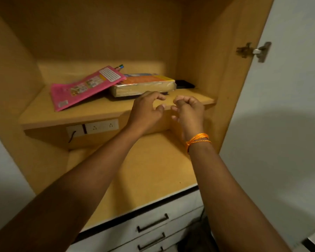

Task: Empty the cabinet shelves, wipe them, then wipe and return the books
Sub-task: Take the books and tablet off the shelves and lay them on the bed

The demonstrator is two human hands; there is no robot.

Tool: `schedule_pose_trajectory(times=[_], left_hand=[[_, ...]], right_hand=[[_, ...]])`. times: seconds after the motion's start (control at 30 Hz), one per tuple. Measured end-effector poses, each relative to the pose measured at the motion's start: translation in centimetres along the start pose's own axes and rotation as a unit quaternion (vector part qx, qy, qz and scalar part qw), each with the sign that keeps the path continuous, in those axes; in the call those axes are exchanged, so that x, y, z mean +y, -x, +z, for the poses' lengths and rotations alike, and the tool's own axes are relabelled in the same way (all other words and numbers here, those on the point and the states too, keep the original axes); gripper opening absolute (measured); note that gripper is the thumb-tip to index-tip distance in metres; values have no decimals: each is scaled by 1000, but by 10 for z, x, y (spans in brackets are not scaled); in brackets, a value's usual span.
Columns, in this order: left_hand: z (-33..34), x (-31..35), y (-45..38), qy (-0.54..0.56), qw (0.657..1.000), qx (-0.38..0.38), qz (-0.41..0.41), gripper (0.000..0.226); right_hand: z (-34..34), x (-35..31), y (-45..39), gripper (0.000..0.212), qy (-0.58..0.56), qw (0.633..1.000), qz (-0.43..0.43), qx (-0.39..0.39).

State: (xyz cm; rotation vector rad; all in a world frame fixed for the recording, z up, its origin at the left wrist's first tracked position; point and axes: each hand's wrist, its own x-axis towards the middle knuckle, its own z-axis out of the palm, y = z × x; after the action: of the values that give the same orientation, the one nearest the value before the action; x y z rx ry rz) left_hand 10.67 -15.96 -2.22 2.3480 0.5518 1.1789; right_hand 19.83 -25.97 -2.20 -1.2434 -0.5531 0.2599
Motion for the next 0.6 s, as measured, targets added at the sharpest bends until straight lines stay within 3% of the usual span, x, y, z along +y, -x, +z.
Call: schedule_pose_trajectory(times=[0.2,0.37,0.5,0.6], left_hand=[[-48,-54,-41,-78,992,95,-19,21],[-72,-99,-55,-166,978,72,-99,43],[-83,-123,-56,-224,965,32,-135,70],[-90,-137,-61,-265,951,16,-155,81]], right_hand=[[68,8,-19,7,-13,998,-1,-54],[99,11,-40,35,24,988,30,-151],[122,12,-57,36,46,979,24,-199],[138,10,-71,26,55,976,16,-212]])
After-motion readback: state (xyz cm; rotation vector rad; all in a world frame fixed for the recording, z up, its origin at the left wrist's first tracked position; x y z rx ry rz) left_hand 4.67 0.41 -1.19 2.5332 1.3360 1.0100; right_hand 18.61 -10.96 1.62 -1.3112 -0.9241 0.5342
